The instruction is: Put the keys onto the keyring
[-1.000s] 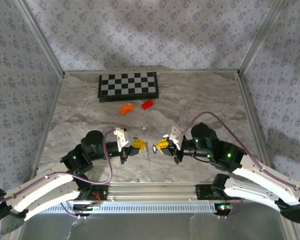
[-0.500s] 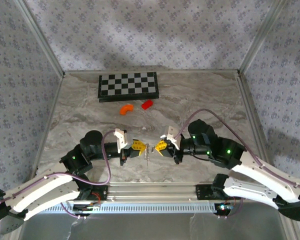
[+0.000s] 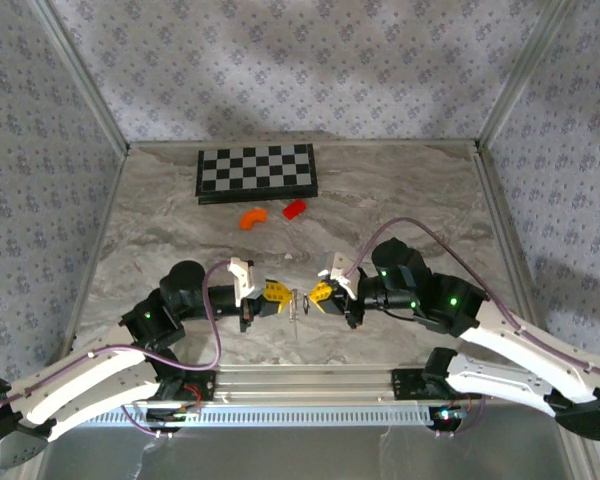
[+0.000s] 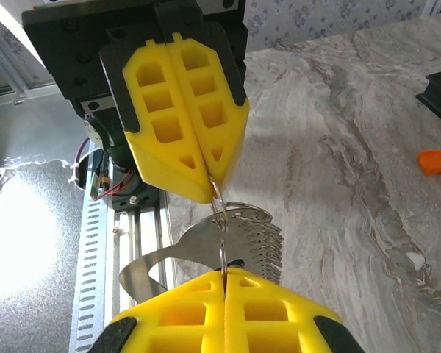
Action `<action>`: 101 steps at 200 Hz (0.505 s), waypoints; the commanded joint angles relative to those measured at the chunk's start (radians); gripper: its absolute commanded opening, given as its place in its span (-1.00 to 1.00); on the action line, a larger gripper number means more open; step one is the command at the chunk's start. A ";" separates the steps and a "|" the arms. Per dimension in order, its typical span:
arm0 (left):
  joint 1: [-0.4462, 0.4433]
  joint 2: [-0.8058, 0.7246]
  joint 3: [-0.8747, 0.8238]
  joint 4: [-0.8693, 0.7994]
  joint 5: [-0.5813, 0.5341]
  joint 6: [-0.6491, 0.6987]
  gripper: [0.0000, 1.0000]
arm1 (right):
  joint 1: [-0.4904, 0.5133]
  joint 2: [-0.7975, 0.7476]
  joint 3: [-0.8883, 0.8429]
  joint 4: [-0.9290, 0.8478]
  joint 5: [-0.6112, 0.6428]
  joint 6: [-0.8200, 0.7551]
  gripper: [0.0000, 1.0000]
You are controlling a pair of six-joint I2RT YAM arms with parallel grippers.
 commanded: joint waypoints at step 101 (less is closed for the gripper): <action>-0.008 -0.013 0.020 0.068 0.021 -0.013 -1.00 | 0.011 0.015 0.018 0.034 0.003 0.015 -1.00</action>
